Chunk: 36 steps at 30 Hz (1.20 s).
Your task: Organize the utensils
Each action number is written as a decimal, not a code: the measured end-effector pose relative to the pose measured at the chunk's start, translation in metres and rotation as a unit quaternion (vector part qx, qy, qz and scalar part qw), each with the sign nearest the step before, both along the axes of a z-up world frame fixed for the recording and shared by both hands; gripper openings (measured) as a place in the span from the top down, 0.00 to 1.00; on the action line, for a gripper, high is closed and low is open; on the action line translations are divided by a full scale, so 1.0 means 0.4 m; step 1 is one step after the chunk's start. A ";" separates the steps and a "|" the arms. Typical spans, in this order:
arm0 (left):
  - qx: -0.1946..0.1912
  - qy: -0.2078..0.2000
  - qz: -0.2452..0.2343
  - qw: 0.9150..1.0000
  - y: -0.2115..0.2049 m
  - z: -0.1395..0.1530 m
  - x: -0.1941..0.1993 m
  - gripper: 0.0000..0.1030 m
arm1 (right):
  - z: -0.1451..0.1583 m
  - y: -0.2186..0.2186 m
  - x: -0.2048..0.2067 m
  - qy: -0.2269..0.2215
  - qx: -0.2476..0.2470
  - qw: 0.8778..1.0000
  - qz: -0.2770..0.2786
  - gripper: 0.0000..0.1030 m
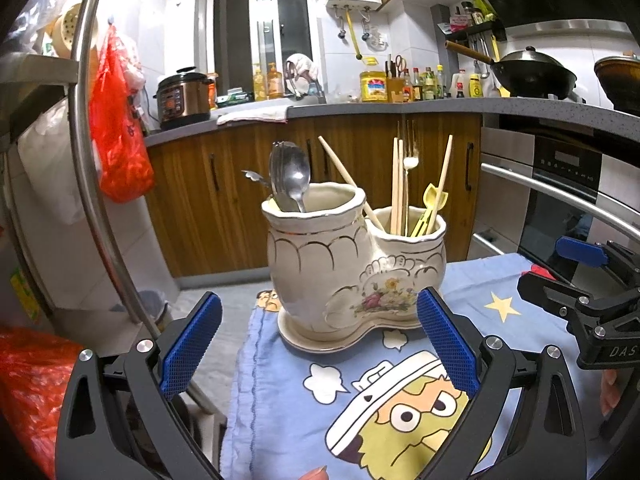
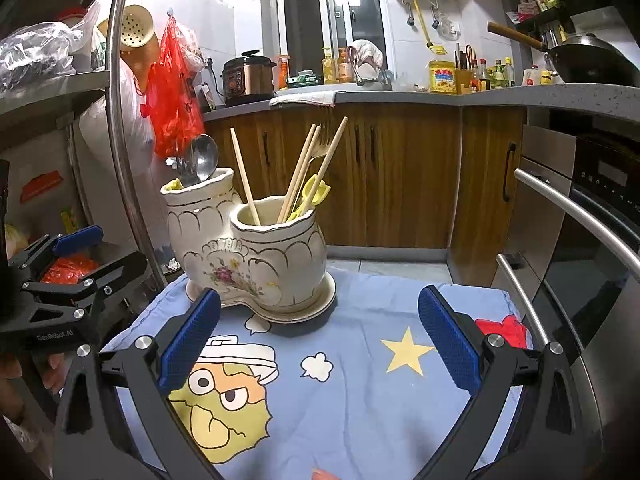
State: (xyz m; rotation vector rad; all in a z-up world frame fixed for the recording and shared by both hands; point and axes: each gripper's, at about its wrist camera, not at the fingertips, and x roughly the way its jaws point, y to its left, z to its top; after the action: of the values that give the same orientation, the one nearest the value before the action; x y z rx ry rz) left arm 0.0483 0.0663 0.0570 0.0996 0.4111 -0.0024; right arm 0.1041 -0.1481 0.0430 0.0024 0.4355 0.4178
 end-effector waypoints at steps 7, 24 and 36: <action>0.000 0.000 -0.001 1.000 -0.001 0.000 0.000 0.06 | -0.008 0.000 -0.005 0.000 0.001 1.000 0.001 0.05; 0.000 0.001 -0.001 1.000 -0.005 -0.002 -0.001 0.06 | 0.011 0.005 -0.010 0.008 -0.012 1.000 0.000 0.05; -0.005 -0.001 -0.004 1.000 -0.014 0.000 -0.003 0.06 | 0.022 0.009 -0.029 0.001 -0.019 1.000 0.001 0.05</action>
State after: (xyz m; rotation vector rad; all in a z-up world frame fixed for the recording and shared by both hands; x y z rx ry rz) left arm 0.0472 0.0609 0.0571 0.0922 0.4078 -0.0122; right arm 0.0926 -0.1446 0.0516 -0.0344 0.4446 0.4111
